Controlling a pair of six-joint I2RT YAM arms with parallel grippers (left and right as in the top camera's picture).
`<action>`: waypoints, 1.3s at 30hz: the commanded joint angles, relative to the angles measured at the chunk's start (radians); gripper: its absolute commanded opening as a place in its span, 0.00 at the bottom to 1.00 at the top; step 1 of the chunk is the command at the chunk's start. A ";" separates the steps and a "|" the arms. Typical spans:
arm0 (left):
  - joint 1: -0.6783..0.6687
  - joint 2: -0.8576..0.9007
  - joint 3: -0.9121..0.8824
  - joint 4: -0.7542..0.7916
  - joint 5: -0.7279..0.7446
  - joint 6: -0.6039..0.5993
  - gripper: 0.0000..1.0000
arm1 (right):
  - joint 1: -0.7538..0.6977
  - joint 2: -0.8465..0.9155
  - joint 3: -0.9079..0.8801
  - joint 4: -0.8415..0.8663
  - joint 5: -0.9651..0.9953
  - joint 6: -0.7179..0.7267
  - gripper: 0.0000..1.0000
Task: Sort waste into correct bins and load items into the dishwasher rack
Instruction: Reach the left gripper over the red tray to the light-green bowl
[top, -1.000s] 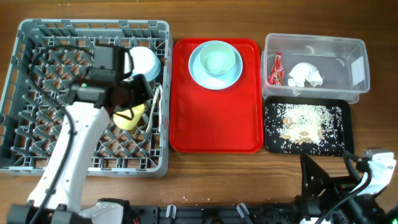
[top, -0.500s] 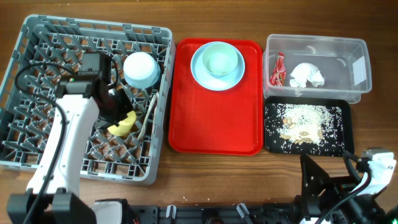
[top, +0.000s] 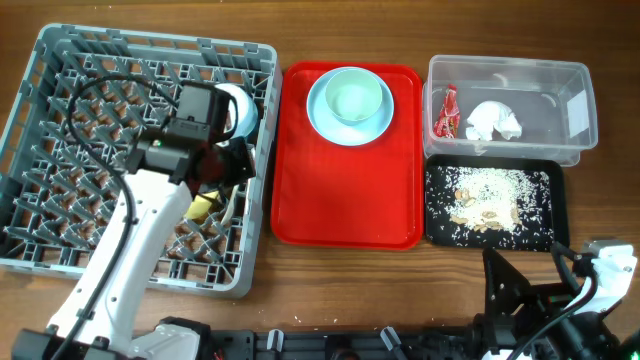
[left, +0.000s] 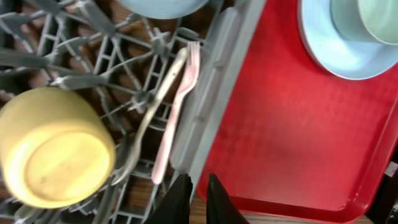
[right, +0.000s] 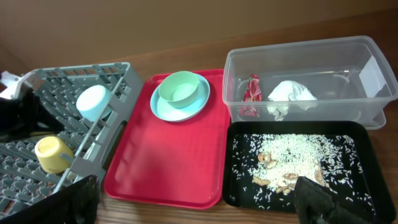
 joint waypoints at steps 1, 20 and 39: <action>-0.027 0.085 0.003 0.035 -0.002 0.008 0.22 | -0.002 -0.008 -0.003 0.002 -0.008 -0.018 1.00; -0.049 0.295 0.003 0.206 0.025 0.056 0.14 | -0.002 -0.008 -0.003 0.002 -0.008 -0.018 1.00; -0.024 0.221 0.136 0.189 0.066 0.022 0.30 | -0.002 -0.008 -0.003 0.002 -0.008 -0.018 1.00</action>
